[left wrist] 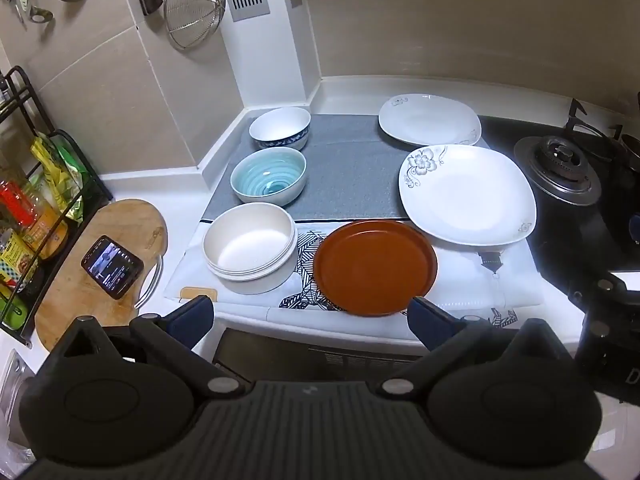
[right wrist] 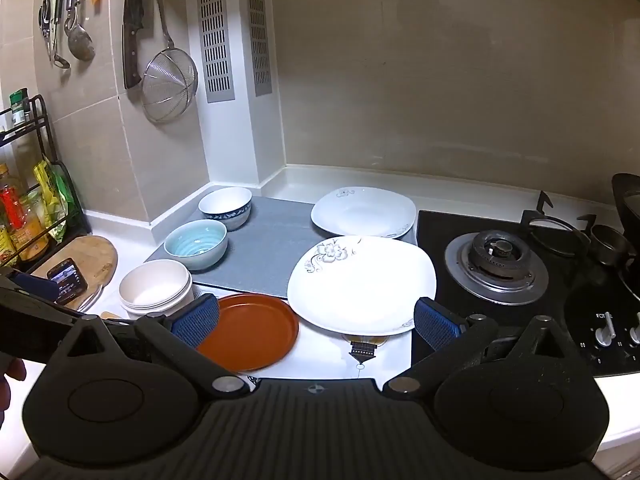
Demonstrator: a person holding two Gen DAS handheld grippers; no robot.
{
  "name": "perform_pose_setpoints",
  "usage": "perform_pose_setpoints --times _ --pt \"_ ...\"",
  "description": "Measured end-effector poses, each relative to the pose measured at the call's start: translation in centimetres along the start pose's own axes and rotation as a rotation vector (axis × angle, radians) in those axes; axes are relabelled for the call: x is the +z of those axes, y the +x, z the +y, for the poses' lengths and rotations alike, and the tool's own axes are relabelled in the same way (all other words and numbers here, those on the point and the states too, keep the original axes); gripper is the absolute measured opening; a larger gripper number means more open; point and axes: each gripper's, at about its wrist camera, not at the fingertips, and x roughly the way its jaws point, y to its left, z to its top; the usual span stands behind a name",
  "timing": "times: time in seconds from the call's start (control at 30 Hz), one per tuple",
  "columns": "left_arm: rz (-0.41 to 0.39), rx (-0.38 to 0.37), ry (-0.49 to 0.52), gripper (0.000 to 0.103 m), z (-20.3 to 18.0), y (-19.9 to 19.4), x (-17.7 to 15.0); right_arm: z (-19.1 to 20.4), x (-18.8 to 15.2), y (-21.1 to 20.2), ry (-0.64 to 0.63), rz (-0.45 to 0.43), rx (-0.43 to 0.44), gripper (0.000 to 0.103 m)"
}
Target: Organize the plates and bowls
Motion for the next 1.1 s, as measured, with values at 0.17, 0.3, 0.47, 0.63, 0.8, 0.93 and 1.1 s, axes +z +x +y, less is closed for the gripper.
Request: perform_pose_setpoints --times 0.17,0.3,0.47,0.63,0.8,0.93,1.1 --pt "-0.001 -0.009 0.005 0.103 0.5 -0.4 0.1 -0.5 -0.4 0.0 -0.004 -0.004 0.003 0.103" --pt "0.003 -0.009 0.008 0.103 0.9 -0.3 0.3 0.1 -0.2 -0.8 0.008 0.003 -0.002 0.103" --pt "-0.006 0.005 0.005 0.103 0.3 -1.0 -0.4 0.3 0.2 -1.0 -0.004 -0.005 0.011 0.103" --pt "-0.013 0.020 0.010 0.103 0.0 -0.9 -0.5 0.3 0.0 -1.0 -0.004 -0.010 0.023 0.103" --pt "-0.012 0.024 0.012 0.103 -0.1 -0.7 -0.5 0.2 -0.3 -0.8 0.023 -0.040 0.047 0.103" --pt "-0.014 0.027 0.019 0.103 -0.3 -0.5 -0.9 0.1 -0.6 -0.6 0.021 -0.038 0.040 0.103" --pt "-0.019 0.028 0.024 0.103 -0.3 -0.1 -1.0 -0.2 -0.4 -0.3 0.037 -0.017 0.040 0.103"
